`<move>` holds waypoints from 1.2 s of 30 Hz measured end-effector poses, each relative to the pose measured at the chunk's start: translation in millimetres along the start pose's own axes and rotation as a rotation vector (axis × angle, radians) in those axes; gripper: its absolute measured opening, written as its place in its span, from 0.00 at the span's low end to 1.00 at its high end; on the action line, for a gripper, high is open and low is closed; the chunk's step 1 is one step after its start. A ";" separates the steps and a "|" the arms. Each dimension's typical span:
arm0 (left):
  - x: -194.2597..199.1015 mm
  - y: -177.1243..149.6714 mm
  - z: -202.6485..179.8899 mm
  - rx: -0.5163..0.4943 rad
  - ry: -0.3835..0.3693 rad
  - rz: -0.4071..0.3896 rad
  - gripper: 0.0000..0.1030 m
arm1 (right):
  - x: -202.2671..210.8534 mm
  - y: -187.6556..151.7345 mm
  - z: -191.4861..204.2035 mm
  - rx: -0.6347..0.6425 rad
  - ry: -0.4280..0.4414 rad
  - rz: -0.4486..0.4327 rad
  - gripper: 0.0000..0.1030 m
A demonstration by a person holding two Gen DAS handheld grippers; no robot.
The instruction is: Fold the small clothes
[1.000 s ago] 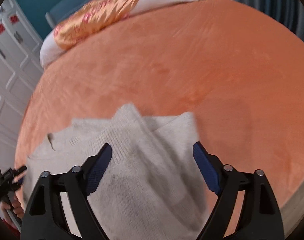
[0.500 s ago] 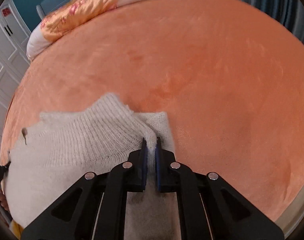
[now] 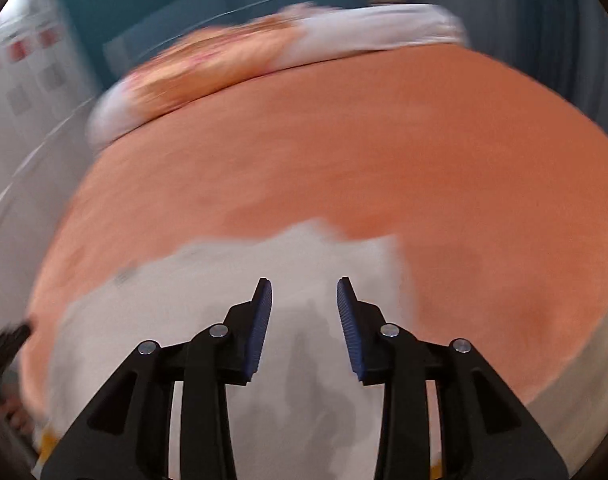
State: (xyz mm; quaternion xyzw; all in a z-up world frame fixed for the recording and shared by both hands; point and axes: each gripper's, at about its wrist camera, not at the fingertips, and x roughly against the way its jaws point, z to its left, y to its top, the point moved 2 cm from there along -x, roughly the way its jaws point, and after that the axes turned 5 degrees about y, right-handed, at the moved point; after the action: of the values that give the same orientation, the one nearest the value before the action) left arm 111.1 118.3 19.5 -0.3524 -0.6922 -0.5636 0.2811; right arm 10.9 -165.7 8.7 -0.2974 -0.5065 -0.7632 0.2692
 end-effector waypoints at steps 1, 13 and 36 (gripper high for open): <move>2.9 -12.0 -20.8 -0.036 -0.043 0.022 0.19 | -6.1 -12.0 32.0 0.071 0.063 0.042 0.33; -26.8 -90.8 -14.9 -0.136 0.110 0.185 0.19 | -33.7 -89.6 43.0 0.149 0.021 0.209 0.30; -55.7 -7.0 46.8 0.165 0.073 0.145 0.58 | -24.7 8.3 -114.2 -0.126 -0.210 0.038 0.78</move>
State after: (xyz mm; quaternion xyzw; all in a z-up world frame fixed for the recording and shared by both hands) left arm 139.0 153.7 -38.1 -0.3564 -0.6981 -0.4956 0.3742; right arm 12.8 -272.4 -39.6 -0.4014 -0.4773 -0.7530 0.2100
